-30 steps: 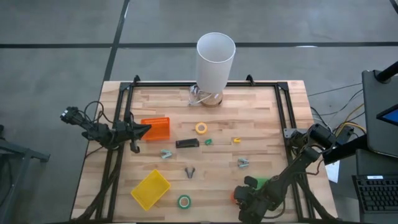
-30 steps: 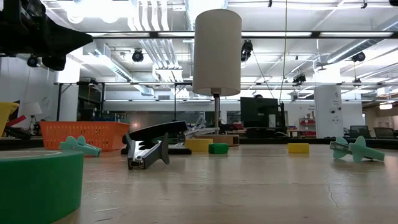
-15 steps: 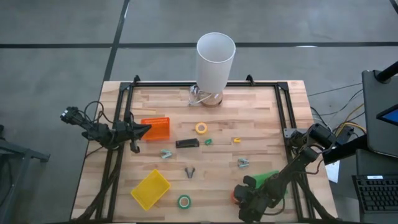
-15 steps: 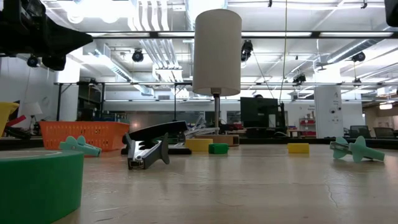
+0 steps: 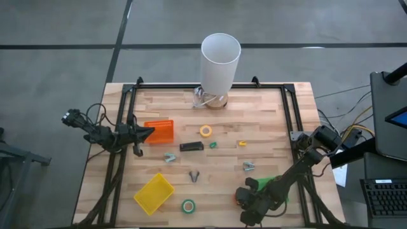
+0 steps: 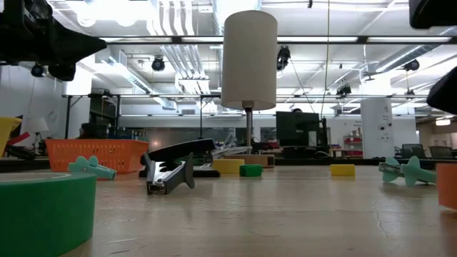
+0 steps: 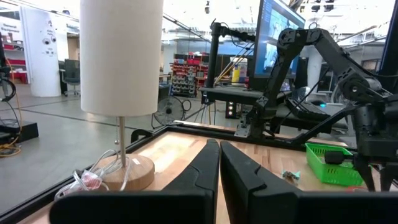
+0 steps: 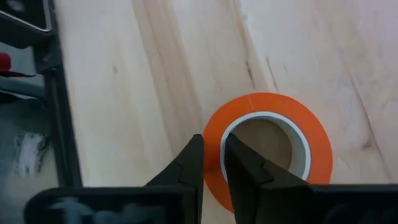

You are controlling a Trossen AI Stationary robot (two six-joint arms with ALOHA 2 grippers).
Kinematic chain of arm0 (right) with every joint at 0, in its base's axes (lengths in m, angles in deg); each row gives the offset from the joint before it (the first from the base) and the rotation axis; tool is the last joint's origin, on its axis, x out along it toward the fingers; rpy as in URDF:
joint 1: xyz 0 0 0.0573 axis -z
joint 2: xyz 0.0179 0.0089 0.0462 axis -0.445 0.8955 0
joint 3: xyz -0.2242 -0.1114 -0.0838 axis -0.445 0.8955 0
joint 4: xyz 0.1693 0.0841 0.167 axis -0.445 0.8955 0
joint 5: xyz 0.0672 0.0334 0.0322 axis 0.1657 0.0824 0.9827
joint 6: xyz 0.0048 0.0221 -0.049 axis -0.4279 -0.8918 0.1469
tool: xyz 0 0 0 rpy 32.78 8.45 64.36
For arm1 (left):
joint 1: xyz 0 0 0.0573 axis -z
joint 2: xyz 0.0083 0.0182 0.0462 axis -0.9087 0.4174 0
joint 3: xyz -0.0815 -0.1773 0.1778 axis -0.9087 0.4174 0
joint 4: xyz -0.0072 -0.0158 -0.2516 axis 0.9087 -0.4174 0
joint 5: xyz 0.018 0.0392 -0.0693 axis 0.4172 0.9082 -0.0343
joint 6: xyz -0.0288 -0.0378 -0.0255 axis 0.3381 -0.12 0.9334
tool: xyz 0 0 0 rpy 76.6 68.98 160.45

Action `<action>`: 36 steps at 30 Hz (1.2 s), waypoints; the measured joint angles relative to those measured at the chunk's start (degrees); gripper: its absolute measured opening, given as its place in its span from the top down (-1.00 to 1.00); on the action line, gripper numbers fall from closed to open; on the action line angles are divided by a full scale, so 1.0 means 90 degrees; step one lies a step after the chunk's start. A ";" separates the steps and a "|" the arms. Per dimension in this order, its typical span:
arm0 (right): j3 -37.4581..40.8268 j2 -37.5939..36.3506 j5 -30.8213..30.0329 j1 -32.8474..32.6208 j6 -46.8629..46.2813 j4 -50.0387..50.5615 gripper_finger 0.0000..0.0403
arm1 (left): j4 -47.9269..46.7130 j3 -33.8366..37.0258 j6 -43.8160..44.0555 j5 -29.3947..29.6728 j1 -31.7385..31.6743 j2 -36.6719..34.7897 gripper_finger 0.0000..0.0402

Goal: Pick and place Stapler, Stapler remover, tape
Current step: Put the orange tape into the green bin

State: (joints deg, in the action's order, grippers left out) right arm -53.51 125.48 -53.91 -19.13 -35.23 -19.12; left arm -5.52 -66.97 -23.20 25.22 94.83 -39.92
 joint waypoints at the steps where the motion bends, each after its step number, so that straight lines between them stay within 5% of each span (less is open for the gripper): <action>1: -0.0041 0.0000 -0.0002 0.0002 0.0036 0.0002 0.84 | 0.0000 0.0000 0.0000 0.0000 -0.0002 -0.0002 0.91; 7: -0.0394 -0.0007 -0.0171 0.0010 0.0273 0.0235 0.84 | 0.0000 0.0001 0.0000 0.0000 -0.0001 -0.0001 0.91; 20: -0.1961 -0.0049 -0.0237 -0.0062 -0.0241 0.3033 0.82 | 0.0000 0.0000 0.0002 0.0002 -0.0002 -0.0002 0.91; 36: -0.2422 -0.0311 -0.0880 -0.0926 -0.2335 0.4883 0.82 | 0.0002 0.0001 0.0002 0.0001 -0.0001 -0.0001 0.91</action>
State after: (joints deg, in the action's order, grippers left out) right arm -75.31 122.67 -61.83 -27.47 -56.25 24.82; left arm -5.50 -66.96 -23.19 25.23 94.82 -39.94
